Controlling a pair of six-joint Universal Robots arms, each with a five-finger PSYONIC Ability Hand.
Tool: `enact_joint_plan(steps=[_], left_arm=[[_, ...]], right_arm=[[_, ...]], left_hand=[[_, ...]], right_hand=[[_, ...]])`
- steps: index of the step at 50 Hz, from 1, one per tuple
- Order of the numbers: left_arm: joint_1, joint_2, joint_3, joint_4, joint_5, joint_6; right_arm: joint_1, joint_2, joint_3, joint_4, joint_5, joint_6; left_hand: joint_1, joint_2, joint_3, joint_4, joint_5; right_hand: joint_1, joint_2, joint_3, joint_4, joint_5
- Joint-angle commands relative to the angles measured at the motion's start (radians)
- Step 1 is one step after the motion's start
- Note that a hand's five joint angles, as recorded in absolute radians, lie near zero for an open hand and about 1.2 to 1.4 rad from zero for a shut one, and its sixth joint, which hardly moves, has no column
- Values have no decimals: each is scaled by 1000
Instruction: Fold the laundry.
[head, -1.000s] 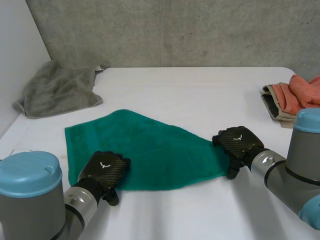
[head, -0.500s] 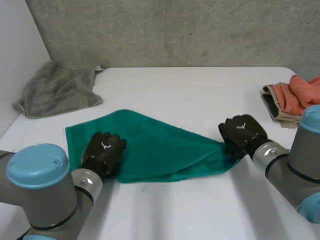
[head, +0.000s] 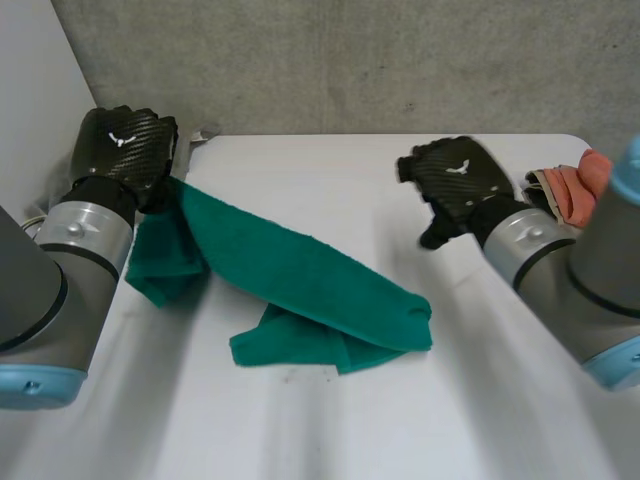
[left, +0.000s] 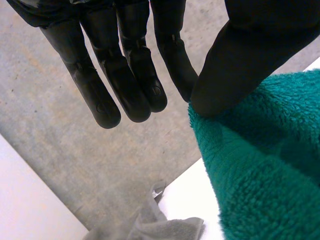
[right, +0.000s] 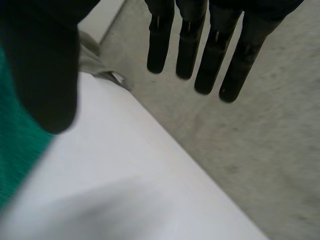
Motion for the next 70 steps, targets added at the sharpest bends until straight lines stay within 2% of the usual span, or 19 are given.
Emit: enact_joint_plan(steps=[1, 7, 13, 22, 24, 35, 48, 56, 70], left_arm=[[-6, -2, 21, -19, 0, -11], [-22, 33, 50, -29, 0, -22], [-41, 46, 88, -45, 0, -30], [-48, 46, 96, -49, 0, -37], [-48, 44, 96, -49, 0, -42], [-58, 46, 90, -50, 0, -51], [-61, 47, 82, -52, 0, -51], [-63, 47, 74, -53, 0, -51], [-65, 53, 65, -70, 2, -51]], right_arm=[[-2, 34, -35, 142, 102, 222], [-64, 8, 81, 269, 119, 366], [-111, -22, 229, 277, 104, 411], [-177, -12, 335, 279, -34, 420], [-177, -8, 335, 277, -40, 426], [-131, 107, 214, 228, -57, 606], [-4, 235, 36, 227, 13, 663], [24, 313, -76, 233, 59, 704], [37, 348, -198, 259, 59, 761]], left_hand=[[260, 202, 209, 200, 249], [260, 202, 209, 200, 249], [260, 202, 209, 200, 249], [260, 202, 209, 200, 249], [260, 202, 209, 200, 249], [260, 202, 209, 200, 249], [260, 202, 209, 200, 249], [260, 202, 209, 200, 249], [260, 202, 209, 200, 249]], right_hand=[[-83, -153, -164, -166, -172], [-124, -194, -205, -207, -213], [-77, -148, -158, -160, -166], [195, 125, 114, 112, 106], [217, 146, 135, 133, 127], [114, 44, 33, 31, 25], [108, 37, 27, 25, 19], [131, 61, 50, 48, 42], [126, 55, 44, 42, 36]])
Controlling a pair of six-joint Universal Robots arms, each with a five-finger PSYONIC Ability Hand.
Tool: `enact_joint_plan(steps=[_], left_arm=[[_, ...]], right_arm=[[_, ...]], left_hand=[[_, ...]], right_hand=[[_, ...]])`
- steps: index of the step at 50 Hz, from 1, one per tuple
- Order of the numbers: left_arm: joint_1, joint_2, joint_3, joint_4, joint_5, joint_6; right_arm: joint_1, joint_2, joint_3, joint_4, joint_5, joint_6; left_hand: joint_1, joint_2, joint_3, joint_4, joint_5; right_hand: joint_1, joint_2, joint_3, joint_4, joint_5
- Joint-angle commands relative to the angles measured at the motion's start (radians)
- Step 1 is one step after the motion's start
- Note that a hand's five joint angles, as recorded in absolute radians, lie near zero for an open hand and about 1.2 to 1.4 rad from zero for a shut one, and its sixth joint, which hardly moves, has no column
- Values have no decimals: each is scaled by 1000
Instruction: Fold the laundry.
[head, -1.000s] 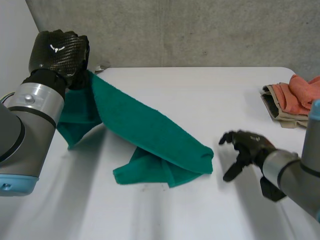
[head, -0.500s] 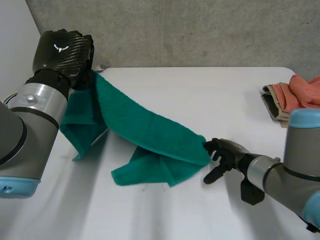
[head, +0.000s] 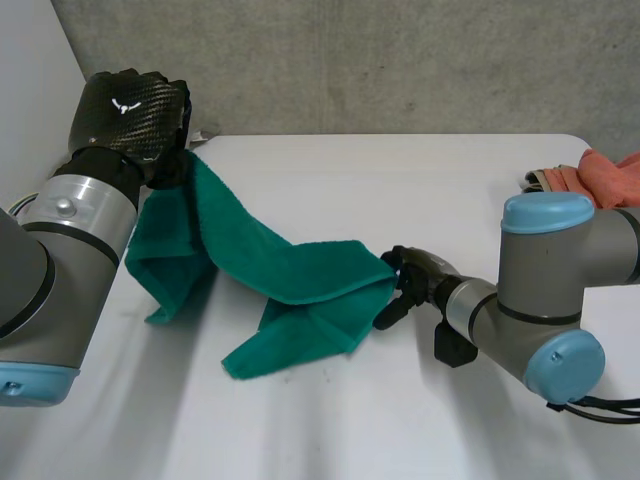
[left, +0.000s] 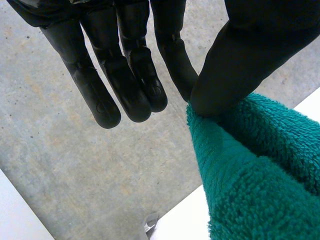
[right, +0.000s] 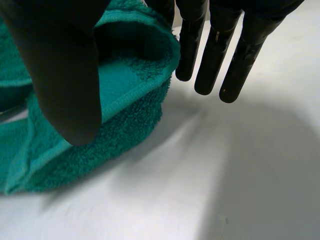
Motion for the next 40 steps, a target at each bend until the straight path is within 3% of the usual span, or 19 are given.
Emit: enact_joint_plan(steps=[1, 15, 18, 21, 26, 30, 34, 35, 40], left_arm=[[0, 3, -8, -3, 1, 0], [-2, 2, -25, -3, 2, -3], [-2, 2, -27, -3, 2, -3], [0, 2, -27, -3, 2, -3], [1, 2, -25, -3, 2, -3], [7, 9, -25, -6, 2, -2], [18, 29, -36, -45, 5, 3], [21, 29, -39, -57, 7, 5], [29, 14, -54, -143, 47, 9]], right_arm=[[-2, -2, -53, 27, 0, 7], [39, 79, -159, 37, 1, 11], [52, 111, -188, 37, 15, 8], [52, 123, -196, 35, 35, 2], [38, 85, -182, 23, 75, -31], [32, -39, -147, 27, 72, -186], [-25, -206, -73, 29, 66, -505], [-57, -260, -46, 35, 72, -653], [-97, -349, 11, 112, 89, -1040]], left_hand=[[260, 199, 204, 195, 249], [260, 199, 204, 195, 249], [260, 199, 204, 195, 249], [260, 199, 204, 195, 249], [260, 199, 204, 195, 249], [260, 199, 204, 195, 249], [260, 199, 204, 195, 249], [260, 199, 204, 195, 249], [260, 199, 204, 195, 249]], right_hand=[[125, 58, 67, 66, 72], [210, 143, 153, 151, 157], [415, 348, 357, 355, 361], [881, 814, 823, 821, 827], [908, 841, 850, 848, 854], [908, 841, 850, 848, 854], [908, 841, 850, 848, 854], [908, 841, 850, 848, 854], [908, 841, 850, 848, 854]])
